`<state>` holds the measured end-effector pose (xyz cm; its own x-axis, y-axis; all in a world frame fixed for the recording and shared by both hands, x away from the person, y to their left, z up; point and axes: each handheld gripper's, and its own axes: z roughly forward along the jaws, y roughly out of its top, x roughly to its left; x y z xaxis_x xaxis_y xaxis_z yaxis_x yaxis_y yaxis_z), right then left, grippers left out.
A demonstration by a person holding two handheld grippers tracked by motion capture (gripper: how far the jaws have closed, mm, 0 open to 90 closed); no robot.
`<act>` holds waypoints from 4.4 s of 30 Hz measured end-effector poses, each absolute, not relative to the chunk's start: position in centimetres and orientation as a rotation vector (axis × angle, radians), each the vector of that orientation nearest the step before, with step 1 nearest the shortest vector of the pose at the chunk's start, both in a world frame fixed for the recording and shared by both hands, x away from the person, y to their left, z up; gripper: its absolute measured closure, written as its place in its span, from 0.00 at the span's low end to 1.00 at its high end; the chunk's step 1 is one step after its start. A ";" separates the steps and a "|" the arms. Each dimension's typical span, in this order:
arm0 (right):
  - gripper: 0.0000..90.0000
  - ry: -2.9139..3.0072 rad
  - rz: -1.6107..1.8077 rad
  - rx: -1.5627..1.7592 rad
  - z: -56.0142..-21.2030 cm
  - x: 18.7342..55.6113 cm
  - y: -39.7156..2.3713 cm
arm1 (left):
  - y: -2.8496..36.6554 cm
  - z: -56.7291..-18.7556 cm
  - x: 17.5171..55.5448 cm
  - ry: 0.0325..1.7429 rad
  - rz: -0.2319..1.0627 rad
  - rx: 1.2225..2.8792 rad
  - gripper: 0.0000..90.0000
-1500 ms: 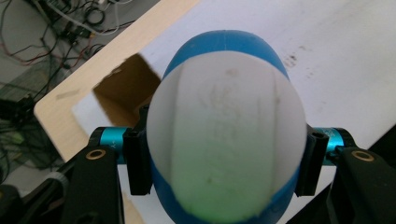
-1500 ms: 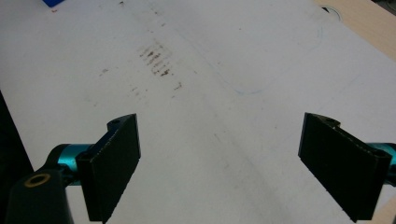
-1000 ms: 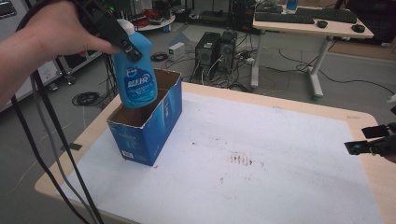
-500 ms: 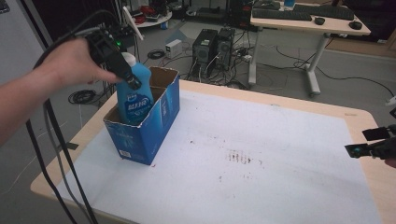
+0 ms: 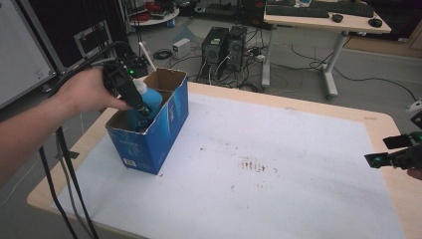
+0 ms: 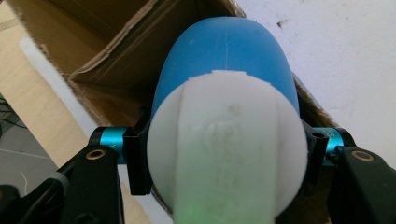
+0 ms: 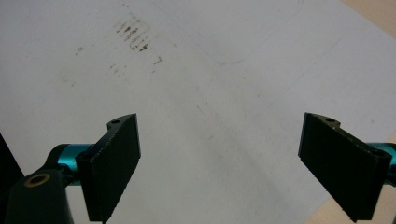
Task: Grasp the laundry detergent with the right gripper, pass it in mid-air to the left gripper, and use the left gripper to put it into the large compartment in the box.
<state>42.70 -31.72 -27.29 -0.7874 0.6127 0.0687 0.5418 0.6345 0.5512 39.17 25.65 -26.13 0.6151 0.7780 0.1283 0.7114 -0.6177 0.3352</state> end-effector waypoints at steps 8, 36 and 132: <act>0.14 2.726 0.837 0.984 -27.6 42.7 -31.9 | 26.1 -28.3 39.3 1.214 0.379 2.587 0.43; 0.14 2.725 0.828 1.000 -27.8 42.9 -32.0 | 26.2 -29.2 39.2 1.170 0.370 2.623 0.42; 0.14 2.734 0.856 0.856 -26.9 39.1 -28.4 | 8.0 -27.1 38.8 0.500 0.345 2.786 0.23</act>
<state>39.13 -28.41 -26.93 -0.8255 0.5639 0.0247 0.4773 0.6739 0.5640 38.80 8.03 -27.08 0.9111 0.3704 0.1810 0.3012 -0.8978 0.3212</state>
